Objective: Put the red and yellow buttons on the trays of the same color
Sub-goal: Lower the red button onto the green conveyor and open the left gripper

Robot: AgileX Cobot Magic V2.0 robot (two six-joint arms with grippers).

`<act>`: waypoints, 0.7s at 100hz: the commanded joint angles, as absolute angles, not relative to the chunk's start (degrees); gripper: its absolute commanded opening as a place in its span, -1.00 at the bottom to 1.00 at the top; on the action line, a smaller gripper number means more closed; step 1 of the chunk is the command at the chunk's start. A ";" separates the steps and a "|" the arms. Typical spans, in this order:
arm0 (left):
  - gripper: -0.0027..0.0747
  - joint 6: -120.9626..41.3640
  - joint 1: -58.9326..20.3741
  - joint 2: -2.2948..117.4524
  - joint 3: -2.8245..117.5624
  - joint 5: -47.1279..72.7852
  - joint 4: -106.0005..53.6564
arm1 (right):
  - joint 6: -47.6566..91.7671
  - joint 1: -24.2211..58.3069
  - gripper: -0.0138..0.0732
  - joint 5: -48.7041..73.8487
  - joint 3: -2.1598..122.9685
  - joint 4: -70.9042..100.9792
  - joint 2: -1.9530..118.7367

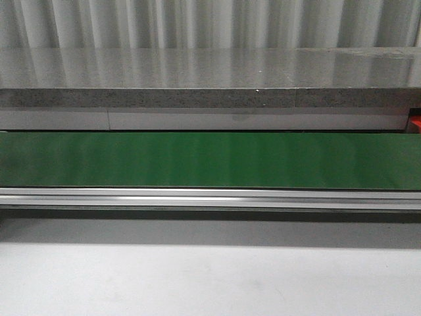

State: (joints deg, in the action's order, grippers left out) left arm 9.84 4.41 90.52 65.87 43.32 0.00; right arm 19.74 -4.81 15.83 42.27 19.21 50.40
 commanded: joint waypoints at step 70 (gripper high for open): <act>0.78 4.15 1.72 86.32 75.01 49.70 -1.28 | 19.93 -4.80 -0.84 11.80 43.83 19.17 49.68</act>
State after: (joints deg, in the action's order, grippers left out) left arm 4.23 2.06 90.16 71.00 50.01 -1.65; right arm 19.74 -4.81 15.83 42.27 19.21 50.40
